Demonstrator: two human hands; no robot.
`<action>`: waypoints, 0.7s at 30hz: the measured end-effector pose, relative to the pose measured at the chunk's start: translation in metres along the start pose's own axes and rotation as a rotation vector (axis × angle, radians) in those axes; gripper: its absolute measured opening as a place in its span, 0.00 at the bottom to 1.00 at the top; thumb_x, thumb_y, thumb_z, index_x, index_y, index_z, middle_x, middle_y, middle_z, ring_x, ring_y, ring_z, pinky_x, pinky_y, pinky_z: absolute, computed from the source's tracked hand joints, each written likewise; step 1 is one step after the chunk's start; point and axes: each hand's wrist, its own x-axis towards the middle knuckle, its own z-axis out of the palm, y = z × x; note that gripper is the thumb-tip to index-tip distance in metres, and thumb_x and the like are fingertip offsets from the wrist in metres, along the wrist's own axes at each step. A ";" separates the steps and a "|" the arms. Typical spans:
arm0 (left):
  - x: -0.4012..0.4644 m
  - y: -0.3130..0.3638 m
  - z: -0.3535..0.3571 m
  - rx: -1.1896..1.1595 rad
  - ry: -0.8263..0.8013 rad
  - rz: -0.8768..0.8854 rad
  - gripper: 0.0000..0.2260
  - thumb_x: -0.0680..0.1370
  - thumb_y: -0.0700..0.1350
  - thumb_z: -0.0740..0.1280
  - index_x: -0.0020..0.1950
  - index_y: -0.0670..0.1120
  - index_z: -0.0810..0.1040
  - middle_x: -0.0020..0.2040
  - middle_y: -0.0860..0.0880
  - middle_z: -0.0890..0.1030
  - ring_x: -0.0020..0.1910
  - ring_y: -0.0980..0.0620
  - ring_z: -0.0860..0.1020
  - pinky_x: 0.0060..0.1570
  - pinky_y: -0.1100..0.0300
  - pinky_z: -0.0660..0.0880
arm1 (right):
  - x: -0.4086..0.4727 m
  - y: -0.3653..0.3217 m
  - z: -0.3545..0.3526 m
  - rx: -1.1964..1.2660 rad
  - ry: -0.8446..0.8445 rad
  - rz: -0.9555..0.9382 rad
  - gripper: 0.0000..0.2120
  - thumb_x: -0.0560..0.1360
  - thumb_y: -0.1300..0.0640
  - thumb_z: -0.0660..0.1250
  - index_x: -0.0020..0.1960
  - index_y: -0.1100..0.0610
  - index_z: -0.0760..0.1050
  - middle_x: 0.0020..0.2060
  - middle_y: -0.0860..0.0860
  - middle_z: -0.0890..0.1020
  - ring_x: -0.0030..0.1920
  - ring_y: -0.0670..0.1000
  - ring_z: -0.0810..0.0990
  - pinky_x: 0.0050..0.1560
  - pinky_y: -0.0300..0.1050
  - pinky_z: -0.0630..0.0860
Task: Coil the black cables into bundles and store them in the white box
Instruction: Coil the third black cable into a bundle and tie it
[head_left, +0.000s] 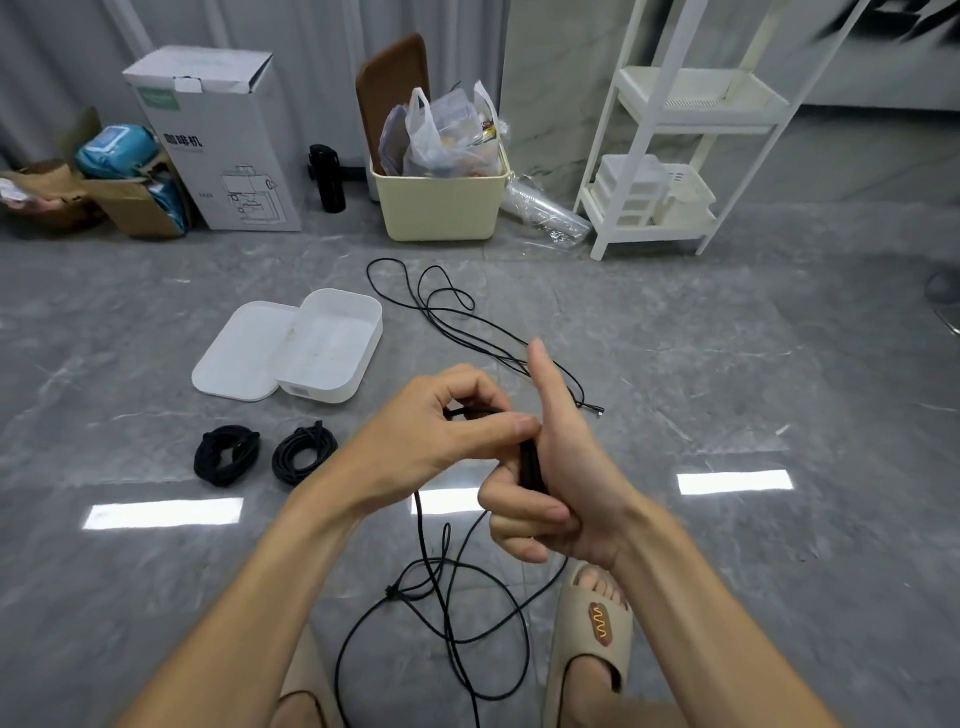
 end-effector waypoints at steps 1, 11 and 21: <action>0.000 -0.001 -0.001 -0.025 -0.002 -0.007 0.07 0.70 0.50 0.74 0.39 0.47 0.80 0.39 0.49 0.79 0.40 0.56 0.80 0.44 0.67 0.78 | 0.000 0.000 0.000 0.006 -0.030 0.014 0.45 0.66 0.16 0.47 0.50 0.51 0.83 0.16 0.49 0.59 0.16 0.47 0.56 0.21 0.37 0.67; -0.002 0.001 -0.012 -0.192 -0.005 -0.122 0.06 0.67 0.51 0.75 0.42 0.54 0.84 0.41 0.51 0.84 0.39 0.57 0.81 0.40 0.66 0.77 | -0.001 0.002 0.001 -0.101 -0.203 0.022 0.27 0.77 0.35 0.63 0.63 0.56 0.77 0.18 0.45 0.60 0.17 0.42 0.56 0.19 0.33 0.60; -0.004 -0.003 -0.021 -0.326 -0.016 -0.129 0.06 0.73 0.46 0.74 0.49 0.50 0.86 0.53 0.48 0.86 0.56 0.52 0.83 0.49 0.64 0.79 | -0.004 0.003 -0.004 0.028 -0.236 -0.062 0.23 0.79 0.64 0.53 0.73 0.70 0.65 0.25 0.55 0.80 0.21 0.50 0.78 0.33 0.44 0.81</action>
